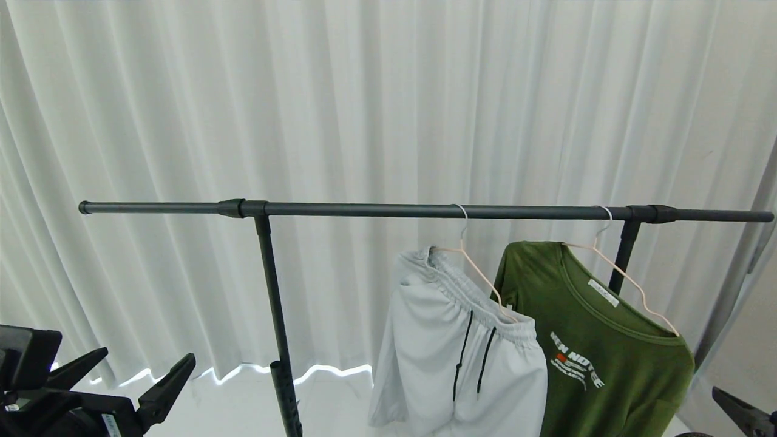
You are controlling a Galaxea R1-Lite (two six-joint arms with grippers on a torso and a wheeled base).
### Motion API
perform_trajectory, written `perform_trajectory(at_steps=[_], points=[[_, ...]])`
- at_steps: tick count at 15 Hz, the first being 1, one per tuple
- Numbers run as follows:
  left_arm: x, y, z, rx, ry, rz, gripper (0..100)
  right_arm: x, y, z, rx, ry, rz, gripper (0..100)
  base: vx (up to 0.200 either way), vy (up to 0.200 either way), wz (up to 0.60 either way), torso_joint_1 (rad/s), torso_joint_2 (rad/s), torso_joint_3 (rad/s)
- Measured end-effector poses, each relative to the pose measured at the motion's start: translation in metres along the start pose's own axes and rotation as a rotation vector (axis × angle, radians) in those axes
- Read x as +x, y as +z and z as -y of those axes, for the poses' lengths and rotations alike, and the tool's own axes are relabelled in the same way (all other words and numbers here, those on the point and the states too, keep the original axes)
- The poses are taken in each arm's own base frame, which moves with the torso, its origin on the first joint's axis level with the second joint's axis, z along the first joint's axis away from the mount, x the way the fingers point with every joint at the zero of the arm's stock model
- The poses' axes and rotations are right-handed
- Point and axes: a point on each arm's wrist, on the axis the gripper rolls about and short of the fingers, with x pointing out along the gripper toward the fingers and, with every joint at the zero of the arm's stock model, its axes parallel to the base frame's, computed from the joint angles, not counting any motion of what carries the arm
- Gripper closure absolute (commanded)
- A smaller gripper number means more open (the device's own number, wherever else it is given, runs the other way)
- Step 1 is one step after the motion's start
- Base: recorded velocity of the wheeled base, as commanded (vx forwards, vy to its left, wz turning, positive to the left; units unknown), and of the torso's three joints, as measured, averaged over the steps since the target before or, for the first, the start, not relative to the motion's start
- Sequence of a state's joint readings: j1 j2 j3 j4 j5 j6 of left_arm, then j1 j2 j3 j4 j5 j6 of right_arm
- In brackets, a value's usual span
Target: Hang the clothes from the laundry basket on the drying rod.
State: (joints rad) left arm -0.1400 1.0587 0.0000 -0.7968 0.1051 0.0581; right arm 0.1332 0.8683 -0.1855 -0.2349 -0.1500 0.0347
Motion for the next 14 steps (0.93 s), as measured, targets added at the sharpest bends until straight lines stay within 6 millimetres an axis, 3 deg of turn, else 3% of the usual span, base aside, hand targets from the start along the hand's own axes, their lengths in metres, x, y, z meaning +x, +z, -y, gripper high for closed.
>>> perform_trajectory(at_steps=[4,14], points=[[0.0,0.0,0.0,0.0,0.002,-0.004,0,0.001,0.0,0.0,0.0,-0.003,-0.006,0,-0.2,0.0,0.0,0.001,0.0,0.004],[-0.004,-0.001,-0.011,0.056,0.102,-0.004,0,-0.002,-0.009,0.0,-0.025,0.005,-0.01,0,0.0,0.0,0.0,0.0,0.0,0.0]])
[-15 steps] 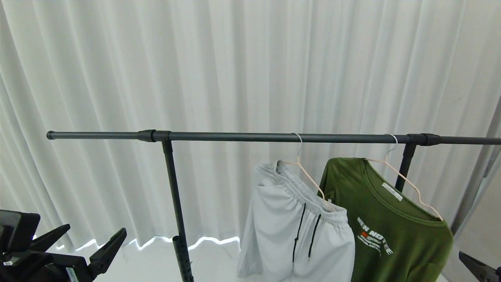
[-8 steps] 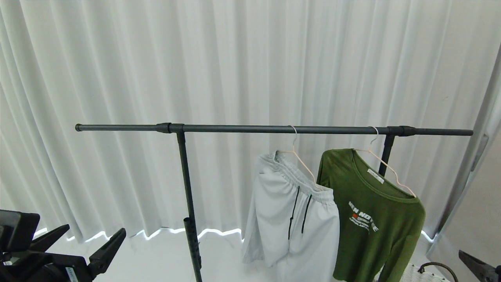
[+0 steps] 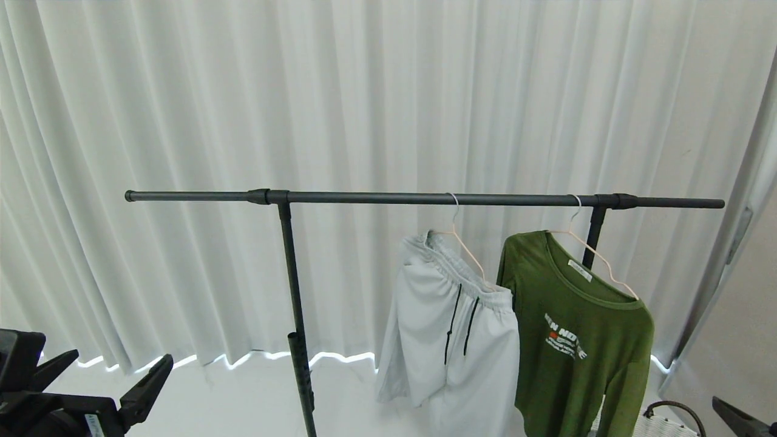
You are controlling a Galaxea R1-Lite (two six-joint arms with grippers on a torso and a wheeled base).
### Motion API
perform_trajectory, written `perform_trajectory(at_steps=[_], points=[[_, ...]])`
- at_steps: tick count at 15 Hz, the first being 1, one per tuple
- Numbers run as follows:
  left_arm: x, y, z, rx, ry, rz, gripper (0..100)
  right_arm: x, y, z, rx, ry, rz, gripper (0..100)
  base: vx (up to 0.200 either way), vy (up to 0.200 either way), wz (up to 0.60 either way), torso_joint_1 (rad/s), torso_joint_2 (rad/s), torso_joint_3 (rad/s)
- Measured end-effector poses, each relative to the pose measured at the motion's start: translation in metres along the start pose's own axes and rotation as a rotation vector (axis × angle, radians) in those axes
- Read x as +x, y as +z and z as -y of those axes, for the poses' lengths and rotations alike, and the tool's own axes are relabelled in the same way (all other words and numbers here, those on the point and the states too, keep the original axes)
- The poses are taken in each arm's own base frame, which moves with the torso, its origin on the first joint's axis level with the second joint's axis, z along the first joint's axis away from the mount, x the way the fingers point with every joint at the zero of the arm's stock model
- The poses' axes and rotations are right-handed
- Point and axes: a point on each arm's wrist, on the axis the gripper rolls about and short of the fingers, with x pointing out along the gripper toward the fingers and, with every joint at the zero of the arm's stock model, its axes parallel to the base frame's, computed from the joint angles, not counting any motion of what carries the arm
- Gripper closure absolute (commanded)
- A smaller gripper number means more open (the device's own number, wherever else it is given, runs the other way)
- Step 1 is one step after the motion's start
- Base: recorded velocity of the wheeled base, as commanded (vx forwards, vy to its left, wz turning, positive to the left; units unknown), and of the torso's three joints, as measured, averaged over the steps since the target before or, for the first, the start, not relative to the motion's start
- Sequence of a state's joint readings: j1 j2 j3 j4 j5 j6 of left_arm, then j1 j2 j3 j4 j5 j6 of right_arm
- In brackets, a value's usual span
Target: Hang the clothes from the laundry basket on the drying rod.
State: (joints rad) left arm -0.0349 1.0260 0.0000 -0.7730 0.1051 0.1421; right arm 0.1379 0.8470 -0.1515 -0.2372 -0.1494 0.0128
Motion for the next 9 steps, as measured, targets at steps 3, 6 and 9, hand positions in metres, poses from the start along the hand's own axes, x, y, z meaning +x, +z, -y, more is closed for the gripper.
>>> perform_trajectory(at_steps=[3,6,9], points=[[-0.009,0.005,-0.003,0.051,0.032,0.058,0,-0.008,-0.014,0.001,-0.042,0.004,0.012,0,0.0,0.0,0.0,0.0,0.0,0.0],[-0.017,0.003,-0.009,0.121,0.171,-0.008,0,-0.018,-0.039,0.005,-0.039,-0.059,-0.006,0,0.0,0.0,0.0,0.0,0.0,0.0],[-0.022,-0.004,-0.011,0.125,0.269,-0.074,0,-0.029,-0.063,0.009,0.0,-0.159,-0.081,0,0.0,0.0,0.0,0.0,0.0,0.0]])
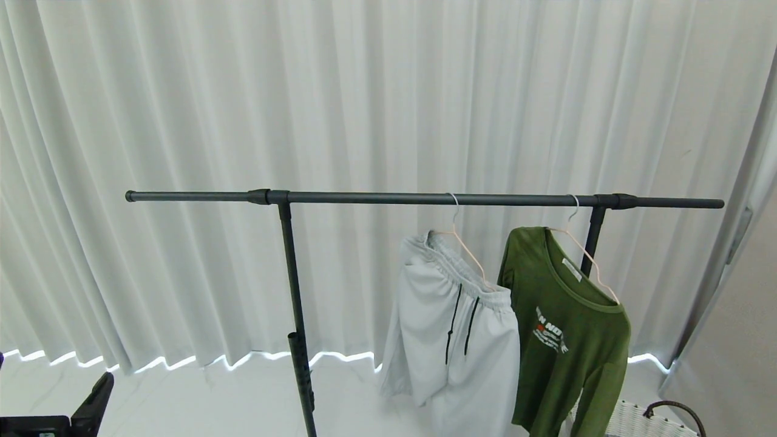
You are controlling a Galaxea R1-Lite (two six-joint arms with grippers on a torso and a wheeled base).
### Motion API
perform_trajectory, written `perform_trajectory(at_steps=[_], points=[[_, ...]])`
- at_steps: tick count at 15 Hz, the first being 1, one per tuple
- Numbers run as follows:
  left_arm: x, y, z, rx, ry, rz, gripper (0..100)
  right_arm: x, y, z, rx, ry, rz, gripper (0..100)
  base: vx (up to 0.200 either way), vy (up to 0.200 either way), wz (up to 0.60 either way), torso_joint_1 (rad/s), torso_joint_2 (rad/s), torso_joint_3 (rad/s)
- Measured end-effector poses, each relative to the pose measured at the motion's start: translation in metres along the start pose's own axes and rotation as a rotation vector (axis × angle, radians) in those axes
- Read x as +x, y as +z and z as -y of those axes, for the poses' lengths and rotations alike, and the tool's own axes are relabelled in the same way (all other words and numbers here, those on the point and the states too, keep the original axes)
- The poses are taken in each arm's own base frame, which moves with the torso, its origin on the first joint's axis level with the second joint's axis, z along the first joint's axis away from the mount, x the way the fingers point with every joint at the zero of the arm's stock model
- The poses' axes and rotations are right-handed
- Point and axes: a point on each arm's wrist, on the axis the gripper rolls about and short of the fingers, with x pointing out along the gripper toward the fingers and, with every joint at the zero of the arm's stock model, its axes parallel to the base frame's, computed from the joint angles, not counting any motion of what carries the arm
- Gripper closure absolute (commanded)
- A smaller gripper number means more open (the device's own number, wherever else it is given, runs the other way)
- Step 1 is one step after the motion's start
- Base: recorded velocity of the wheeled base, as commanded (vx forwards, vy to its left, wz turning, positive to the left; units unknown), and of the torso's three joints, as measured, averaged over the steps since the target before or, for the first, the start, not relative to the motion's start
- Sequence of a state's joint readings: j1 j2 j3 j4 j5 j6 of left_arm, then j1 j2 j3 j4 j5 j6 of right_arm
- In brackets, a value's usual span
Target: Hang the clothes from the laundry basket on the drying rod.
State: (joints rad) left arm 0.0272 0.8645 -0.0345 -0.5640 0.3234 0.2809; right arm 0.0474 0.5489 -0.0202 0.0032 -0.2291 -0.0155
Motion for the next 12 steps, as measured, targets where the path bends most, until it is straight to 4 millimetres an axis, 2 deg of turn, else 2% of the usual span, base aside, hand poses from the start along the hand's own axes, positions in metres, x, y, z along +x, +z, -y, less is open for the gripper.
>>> perform_trajectory(at_steps=[4,9,12], points=[[-0.008,-0.019,-0.002,0.01,0.107,-0.12,0,-0.008,-0.008,0.003,0.096,-0.093,0.034,0,0.0,0.0,0.0,0.0,0.0,0.0],[-0.034,-0.044,-0.006,-0.059,0.194,-0.187,0,-0.01,-0.009,0.004,0.142,-0.19,0.044,0,0.0,0.0,0.0,0.0,0.0,0.0],[-0.051,-0.059,-0.005,-0.122,0.209,-0.163,0,-0.01,-0.009,0.005,0.148,-0.23,0.042,0,0.0,0.0,0.0,0.0,0.0,0.0]])
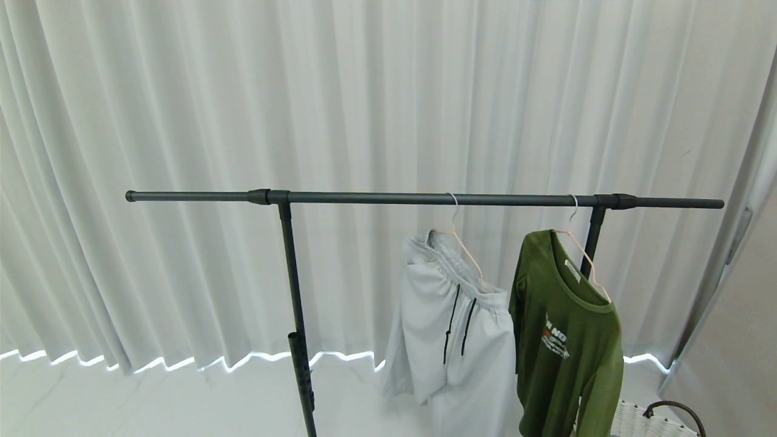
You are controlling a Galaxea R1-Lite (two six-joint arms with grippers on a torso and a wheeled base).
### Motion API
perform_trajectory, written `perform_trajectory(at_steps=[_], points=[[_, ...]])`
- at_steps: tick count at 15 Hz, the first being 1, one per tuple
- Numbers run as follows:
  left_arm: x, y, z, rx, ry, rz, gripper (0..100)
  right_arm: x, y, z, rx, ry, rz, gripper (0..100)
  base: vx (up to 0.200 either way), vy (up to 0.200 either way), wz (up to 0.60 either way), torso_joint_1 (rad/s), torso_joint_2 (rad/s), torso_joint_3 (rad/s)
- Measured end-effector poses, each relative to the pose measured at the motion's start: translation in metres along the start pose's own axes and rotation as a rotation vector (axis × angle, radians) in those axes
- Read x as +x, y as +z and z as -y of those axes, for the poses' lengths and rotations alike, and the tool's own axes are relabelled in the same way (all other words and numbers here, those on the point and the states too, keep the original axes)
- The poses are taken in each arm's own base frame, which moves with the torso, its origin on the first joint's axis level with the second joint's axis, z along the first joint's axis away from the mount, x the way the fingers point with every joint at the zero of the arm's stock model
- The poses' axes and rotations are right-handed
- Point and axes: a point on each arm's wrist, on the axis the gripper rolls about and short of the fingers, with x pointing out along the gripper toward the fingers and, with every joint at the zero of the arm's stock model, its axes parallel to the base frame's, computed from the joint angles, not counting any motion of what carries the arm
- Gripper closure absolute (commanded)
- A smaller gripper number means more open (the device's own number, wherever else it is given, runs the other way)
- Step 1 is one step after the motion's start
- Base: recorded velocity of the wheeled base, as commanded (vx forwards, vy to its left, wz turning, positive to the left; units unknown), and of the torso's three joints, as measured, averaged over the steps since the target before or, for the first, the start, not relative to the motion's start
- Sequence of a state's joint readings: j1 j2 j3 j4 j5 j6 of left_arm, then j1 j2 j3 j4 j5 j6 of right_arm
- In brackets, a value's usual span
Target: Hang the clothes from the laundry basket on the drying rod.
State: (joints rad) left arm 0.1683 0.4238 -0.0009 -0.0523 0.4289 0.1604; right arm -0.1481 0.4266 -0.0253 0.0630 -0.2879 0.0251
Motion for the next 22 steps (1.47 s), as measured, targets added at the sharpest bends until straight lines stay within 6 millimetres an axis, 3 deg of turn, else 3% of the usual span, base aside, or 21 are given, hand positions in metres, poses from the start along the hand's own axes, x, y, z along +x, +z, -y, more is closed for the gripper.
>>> perform_trajectory(at_steps=[4,8,15,22], points=[[-0.014,-0.011,-0.004,-0.089,-0.019,0.162,0,0.0,0.0,0.0,0.002,-0.007,0.003,0,0.0,0.0,0.0,0.0,0.0,0.0],[-0.021,-0.014,-0.002,-0.146,-0.217,0.284,0,-0.003,-0.002,0.001,0.012,-0.002,0.042,0,0.0,0.0,0.0,0.0,0.0,0.0],[-0.022,-0.021,-0.002,-0.168,-0.453,0.305,0,-0.016,-0.009,0.005,0.048,0.065,0.234,0,0.0,0.0,0.0,0.0,0.0,0.0],[-0.024,-0.025,-0.004,-0.264,-0.446,0.347,0,-0.021,-0.011,0.006,0.102,0.117,0.338,0,0.0,0.0,0.0,0.0,0.0,0.0]])
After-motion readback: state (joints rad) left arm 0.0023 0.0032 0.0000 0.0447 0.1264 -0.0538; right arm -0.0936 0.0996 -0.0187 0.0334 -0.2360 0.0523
